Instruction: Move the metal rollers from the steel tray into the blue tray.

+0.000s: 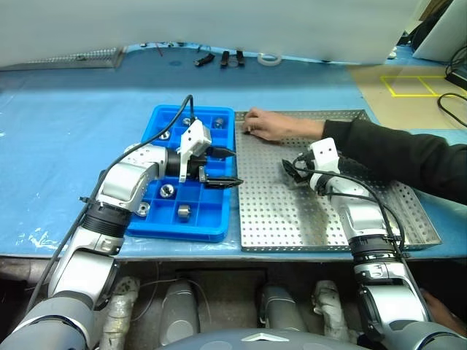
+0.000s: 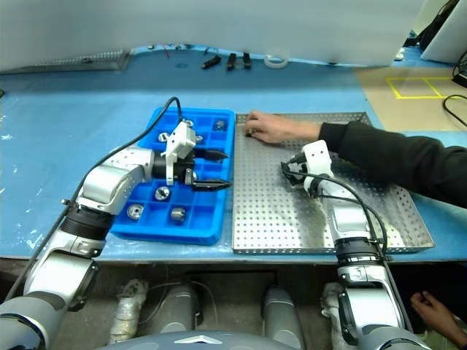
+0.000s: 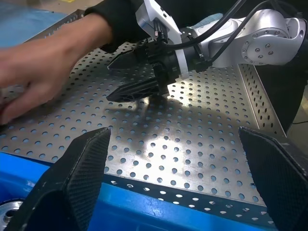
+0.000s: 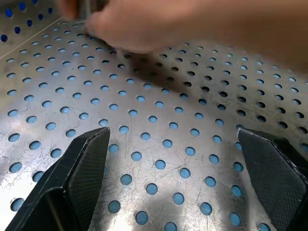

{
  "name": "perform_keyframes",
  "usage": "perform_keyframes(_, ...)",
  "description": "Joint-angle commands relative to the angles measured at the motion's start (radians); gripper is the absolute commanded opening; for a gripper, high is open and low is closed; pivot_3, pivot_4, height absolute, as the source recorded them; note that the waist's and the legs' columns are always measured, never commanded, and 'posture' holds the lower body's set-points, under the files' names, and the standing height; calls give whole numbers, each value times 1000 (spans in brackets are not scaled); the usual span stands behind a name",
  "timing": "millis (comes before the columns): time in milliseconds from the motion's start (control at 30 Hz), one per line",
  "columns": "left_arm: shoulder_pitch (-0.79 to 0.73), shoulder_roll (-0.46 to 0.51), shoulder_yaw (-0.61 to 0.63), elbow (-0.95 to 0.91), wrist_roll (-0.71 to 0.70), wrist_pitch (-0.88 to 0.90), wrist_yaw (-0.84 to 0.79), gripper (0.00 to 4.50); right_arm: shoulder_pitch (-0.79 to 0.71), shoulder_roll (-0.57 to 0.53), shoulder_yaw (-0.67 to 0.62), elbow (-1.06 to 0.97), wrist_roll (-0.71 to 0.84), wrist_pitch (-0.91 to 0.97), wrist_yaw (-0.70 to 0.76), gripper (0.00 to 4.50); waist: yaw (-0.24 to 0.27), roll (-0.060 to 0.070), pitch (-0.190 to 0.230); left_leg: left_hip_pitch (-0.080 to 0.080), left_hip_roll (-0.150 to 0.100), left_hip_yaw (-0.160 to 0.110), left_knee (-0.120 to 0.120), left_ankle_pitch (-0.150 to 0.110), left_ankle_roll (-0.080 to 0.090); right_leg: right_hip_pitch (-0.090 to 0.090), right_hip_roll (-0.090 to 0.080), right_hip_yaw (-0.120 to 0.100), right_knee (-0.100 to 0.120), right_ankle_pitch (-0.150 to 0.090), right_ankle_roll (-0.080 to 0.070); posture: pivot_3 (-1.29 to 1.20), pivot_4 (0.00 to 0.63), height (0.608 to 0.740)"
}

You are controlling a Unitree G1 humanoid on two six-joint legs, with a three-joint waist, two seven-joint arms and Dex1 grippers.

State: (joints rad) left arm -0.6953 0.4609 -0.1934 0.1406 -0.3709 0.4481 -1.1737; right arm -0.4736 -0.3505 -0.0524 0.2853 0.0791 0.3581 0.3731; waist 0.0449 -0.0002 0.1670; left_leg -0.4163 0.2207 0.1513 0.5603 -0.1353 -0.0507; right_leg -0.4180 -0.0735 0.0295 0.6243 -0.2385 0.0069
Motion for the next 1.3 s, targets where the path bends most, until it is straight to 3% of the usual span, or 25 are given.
perform_keyframes(33,-3,9,24,-45,-14,1,-1,4500,-10,-3,-1,-20,2,-18,5,4476,0,0,0,0,0,0,0,0,0,0,0,0,0,0,0,-117,150,740)
perform_keyframes(367,-10,-3,19,-37,-12,-2,0,4500,-6,-8,-5,-33,5,-12,11,4476,0,0,0,0,0,0,0,0,0,0,0,0,0,0,0,-125,150,740)
perform_keyframes(533,-6,-6,18,-43,-13,2,1,4500,24,-40,-28,-132,46,26,67,4476,1,0,0,0,0,0,0,0,0,0,0,0,0,0,0,-126,150,740)
perform_keyframes(767,13,2,17,-61,-19,17,-7,4500,85,-230,-85,-442,246,185,325,4476,3,0,0,0,0,0,0,0,1,1,0,0,-1,0,0,-134,150,740)
perform_keyframes(1033,19,-33,6,-53,-14,7,1,4500,249,-521,-110,-493,303,188,593,4476,15,0,0,8,1,1,-1,-5,7,12,-1,0,-8,0,0,-147,150,740)
perform_keyframes(1300,14,-59,7,-37,-3,-6,7,4500,290,-552,-99,-413,261,136,601,4476,4,0,0,8,1,2,-1,-6,9,12,-1,0,-8,0,-1,-145,150,740)
